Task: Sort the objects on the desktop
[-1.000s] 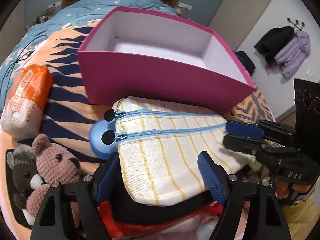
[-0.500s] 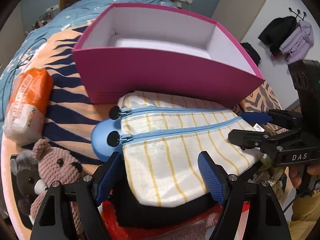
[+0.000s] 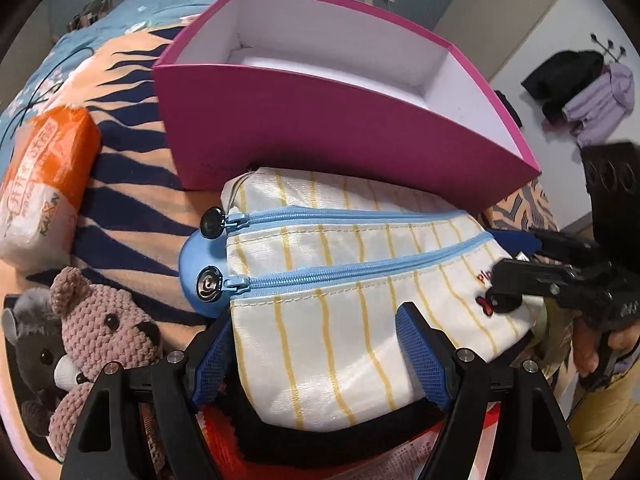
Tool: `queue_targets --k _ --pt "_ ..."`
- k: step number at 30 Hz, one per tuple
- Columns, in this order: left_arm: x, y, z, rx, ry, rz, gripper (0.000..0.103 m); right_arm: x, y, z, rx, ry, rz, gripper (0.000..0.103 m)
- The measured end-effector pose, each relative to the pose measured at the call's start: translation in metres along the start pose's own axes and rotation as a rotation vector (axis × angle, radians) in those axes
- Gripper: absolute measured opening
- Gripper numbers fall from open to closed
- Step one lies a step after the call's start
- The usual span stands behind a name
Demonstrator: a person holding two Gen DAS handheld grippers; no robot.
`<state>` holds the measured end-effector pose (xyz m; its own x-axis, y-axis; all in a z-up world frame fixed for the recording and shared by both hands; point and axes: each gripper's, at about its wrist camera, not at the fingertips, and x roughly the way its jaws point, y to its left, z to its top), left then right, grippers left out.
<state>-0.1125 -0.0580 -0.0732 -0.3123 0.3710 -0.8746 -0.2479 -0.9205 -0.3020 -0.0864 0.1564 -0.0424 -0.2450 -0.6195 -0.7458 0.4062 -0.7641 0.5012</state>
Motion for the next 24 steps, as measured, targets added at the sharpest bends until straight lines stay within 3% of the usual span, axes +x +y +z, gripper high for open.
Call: queue_targets --k 3,6,10,15,24 --pt "-0.004 0.002 -0.001 -0.014 -0.014 -0.005 0.079 -0.004 0.002 -0.002 -0.013 -0.040 0.018 0.073" --pt "-0.007 0.002 -0.004 -0.009 -0.025 0.007 0.079 -0.007 0.000 -0.006 -0.016 -0.042 -0.021 0.062" --pt "-0.014 -0.001 -0.011 -0.006 -0.045 -0.001 0.079 -0.022 0.002 -0.014 -0.049 -0.091 -0.056 0.056" --pt "-0.034 -0.007 -0.016 0.011 -0.094 -0.005 0.079 -0.035 0.020 -0.025 -0.125 -0.158 -0.106 0.055" --pt "-0.067 -0.025 -0.009 0.050 -0.184 0.022 0.079 -0.057 0.043 -0.021 -0.213 -0.244 -0.122 0.055"
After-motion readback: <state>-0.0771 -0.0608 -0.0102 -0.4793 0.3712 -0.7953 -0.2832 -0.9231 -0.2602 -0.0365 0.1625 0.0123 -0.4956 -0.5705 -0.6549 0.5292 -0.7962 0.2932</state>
